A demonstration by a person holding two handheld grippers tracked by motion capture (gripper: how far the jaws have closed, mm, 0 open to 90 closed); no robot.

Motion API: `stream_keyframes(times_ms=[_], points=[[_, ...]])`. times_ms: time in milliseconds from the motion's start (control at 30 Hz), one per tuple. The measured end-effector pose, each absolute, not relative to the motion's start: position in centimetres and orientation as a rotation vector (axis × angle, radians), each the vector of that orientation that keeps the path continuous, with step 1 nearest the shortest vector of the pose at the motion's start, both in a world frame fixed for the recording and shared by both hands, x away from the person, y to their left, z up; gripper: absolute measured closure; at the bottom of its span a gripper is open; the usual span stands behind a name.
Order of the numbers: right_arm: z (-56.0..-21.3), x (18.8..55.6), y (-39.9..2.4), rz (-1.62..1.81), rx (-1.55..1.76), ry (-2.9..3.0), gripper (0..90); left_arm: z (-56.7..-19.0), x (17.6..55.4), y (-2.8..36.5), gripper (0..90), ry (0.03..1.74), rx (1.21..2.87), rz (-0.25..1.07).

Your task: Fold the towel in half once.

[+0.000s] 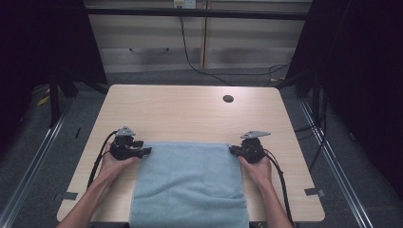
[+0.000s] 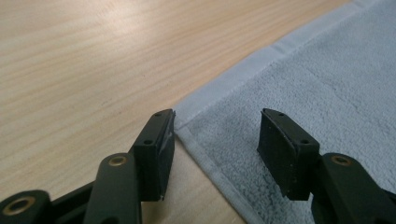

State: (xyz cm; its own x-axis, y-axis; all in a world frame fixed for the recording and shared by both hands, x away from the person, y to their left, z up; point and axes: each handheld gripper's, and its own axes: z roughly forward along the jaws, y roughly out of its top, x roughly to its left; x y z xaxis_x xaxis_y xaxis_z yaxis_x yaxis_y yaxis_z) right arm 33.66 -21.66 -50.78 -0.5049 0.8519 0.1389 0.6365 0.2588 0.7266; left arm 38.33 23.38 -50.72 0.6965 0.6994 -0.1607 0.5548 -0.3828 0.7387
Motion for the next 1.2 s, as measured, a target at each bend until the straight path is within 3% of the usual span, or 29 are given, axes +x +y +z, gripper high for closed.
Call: stream_keyframes(times_ms=[100,167,233,333,533,867,1200], points=[[-50.8,33.5,-21.7,1.093,1.374,2.253,84.3,-50.6,37.9,23.1,45.2,0.930,2.117,0.252],[-50.8,33.4,-21.7,1.103,1.380,2.252,84.3,-50.5,37.3,22.8,51.5,0.890,2.148,0.267],[-50.9,33.2,-21.9,1.131,1.392,2.247,84.6,-50.6,36.8,22.6,71.0,0.825,2.160,0.229],[-50.7,32.8,-22.0,1.185,1.395,2.247,84.9,-50.4,36.7,22.6,84.3,0.844,2.163,0.194],[-48.0,32.1,-22.7,1.332,1.366,2.179,85.3,-48.4,37.0,23.8,86.0,0.887,1.988,0.116],[-39.8,32.1,-23.0,1.485,1.217,2.056,85.5,-40.8,37.4,24.5,85.9,0.810,1.842,0.170],[-30.1,35.3,-23.6,1.539,1.117,1.914,85.7,-32.3,41.0,24.8,86.0,0.821,1.710,0.307]])
